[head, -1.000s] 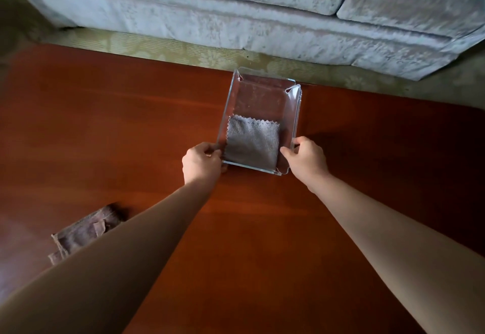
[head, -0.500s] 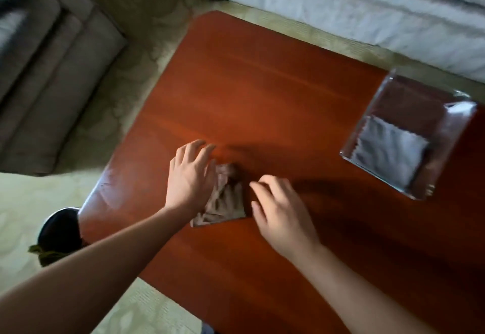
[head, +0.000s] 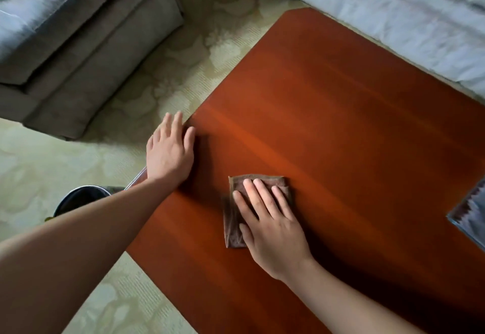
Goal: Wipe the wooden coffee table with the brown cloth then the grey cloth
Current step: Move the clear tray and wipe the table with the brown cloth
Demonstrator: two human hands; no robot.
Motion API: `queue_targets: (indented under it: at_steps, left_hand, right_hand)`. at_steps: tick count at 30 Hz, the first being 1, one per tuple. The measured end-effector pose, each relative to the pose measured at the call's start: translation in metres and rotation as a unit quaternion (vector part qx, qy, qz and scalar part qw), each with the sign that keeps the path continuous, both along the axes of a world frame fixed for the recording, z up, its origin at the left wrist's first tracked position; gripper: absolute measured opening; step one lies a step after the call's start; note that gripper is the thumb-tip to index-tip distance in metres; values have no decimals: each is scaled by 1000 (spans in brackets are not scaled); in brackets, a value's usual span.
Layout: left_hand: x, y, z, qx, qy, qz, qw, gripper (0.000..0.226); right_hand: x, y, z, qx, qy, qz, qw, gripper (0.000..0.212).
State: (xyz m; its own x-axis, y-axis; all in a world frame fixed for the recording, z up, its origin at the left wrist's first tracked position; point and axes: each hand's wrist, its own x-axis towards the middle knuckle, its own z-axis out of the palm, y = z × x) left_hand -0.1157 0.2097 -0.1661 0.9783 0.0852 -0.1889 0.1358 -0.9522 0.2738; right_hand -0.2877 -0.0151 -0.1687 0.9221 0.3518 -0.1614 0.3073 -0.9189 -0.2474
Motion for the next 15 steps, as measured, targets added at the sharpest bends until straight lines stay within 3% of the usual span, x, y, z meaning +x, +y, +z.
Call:
queue_targets:
  at_steps: [4, 6, 11, 15]
  left_hand:
    - [28, 10, 4, -54, 116, 52, 990, 61]
    - [38, 11, 8, -129, 149, 104, 975, 75]
    - [52, 21, 0, -348, 129, 231, 899, 64]
    - [53, 17, -1, -444, 164, 280, 835, 63]
  right_hand:
    - [59, 38, -5, 0, -5, 61, 998, 65]
    - [97, 53, -7, -4, -13, 71, 997, 66]
    - [195, 56, -6, -52, -40, 61, 996, 66]
    - [288, 24, 6, -78, 11, -42, 996, 62]
